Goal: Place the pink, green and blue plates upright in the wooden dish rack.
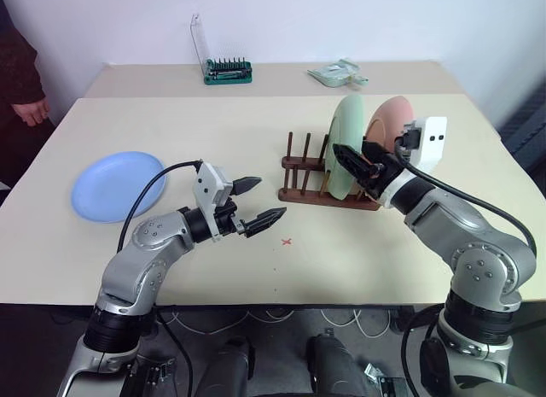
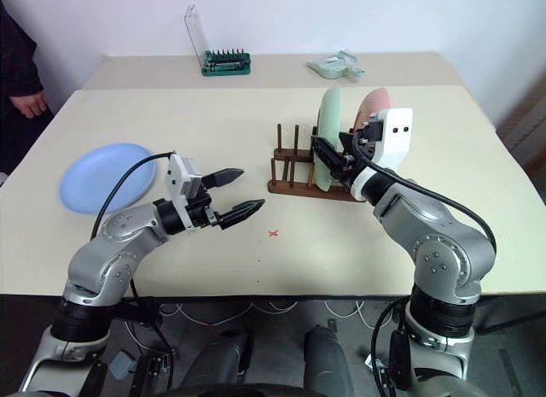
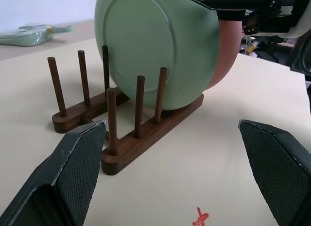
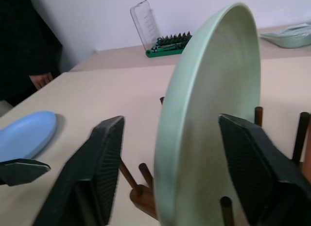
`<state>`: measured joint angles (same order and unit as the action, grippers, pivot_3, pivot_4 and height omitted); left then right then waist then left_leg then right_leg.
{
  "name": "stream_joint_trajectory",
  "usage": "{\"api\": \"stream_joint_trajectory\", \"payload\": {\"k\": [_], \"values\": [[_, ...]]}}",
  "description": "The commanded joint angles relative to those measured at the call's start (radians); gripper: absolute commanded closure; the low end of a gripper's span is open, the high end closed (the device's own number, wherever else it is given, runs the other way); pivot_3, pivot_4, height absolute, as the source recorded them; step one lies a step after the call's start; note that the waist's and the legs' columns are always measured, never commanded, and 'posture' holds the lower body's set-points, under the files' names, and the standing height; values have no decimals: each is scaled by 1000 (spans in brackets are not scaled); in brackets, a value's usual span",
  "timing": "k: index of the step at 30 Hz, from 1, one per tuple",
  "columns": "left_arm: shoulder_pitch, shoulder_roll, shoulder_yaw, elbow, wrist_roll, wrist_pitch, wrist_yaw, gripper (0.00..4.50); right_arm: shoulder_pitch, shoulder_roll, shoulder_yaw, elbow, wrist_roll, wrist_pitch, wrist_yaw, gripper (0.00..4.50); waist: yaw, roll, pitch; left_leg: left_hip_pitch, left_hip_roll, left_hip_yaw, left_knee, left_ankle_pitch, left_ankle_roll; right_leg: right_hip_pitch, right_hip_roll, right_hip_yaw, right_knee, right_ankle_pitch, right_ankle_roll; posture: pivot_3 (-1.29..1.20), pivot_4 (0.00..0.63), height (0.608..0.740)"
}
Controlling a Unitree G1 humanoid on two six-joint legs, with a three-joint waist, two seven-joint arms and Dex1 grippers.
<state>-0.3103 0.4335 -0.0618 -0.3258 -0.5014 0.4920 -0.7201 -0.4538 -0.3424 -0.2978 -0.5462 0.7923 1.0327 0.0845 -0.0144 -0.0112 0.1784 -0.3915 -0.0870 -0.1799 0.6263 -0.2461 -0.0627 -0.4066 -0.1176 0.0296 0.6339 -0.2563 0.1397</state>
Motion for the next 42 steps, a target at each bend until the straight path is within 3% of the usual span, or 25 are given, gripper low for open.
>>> {"api": "stream_joint_trajectory", "payload": {"k": [1,8,13,17,21,23,30,37,42], "values": [[-4,0,2,-7,8,-26,-11,0,-29,-70,-2,-70,32,3,38,1385,0,0,0,0,0,0,0,0,0,0,0,0,0,0,0,0,150,740],[6,-5,18,16,21,-55,-15,0,-22,-249,-28,-128,36,-23,143,1385,2,1,0,0,0,0,0,0,0,0,0,0,-1,0,0,0,150,740],[-20,-31,123,113,-4,-80,44,0,-59,-349,-28,-141,33,-90,230,1385,0,1,1,0,1,1,0,-1,1,1,0,0,-2,0,0,0,150,740],[-166,-98,299,381,78,-110,383,0,-128,-423,89,-109,-108,-207,300,1385,2,0,2,0,1,1,2,-1,1,1,0,-1,-2,0,1,0,150,740],[-252,-38,429,552,336,-129,880,0,-235,-373,270,-25,-229,-308,340,1385,-9,-2,1,0,1,2,1,-1,1,1,0,-1,-4,-1,2,0,150,740],[-251,-20,467,544,377,-139,973,0,-243,-359,318,-4,-277,-350,365,1385,-8,-3,1,0,1,2,0,0,1,0,0,-1,-3,0,1,0,150,740],[-256,92,605,618,342,98,1022,0,-251,-299,403,25,-348,-419,430,1385,12,-4,1,-5,-1,0,2,0,0,-2,-1,-1,-3,0,2,0,150,740],[-261,147,558,680,269,272,812,0,-222,-276,405,22,-384,-427,455,1385,2,-5,1,-4,-1,-2,1,0,1,-1,-1,-3,-2,0,2,0,150,740],[-264,145,545,708,265,316,774,0,-204,-265,402,10,-404,-418,455,1385,-4,-5,1,-3,-1,-2,1,0,0,-2,-1,-3,-1,0,2,0,150,740]]}}
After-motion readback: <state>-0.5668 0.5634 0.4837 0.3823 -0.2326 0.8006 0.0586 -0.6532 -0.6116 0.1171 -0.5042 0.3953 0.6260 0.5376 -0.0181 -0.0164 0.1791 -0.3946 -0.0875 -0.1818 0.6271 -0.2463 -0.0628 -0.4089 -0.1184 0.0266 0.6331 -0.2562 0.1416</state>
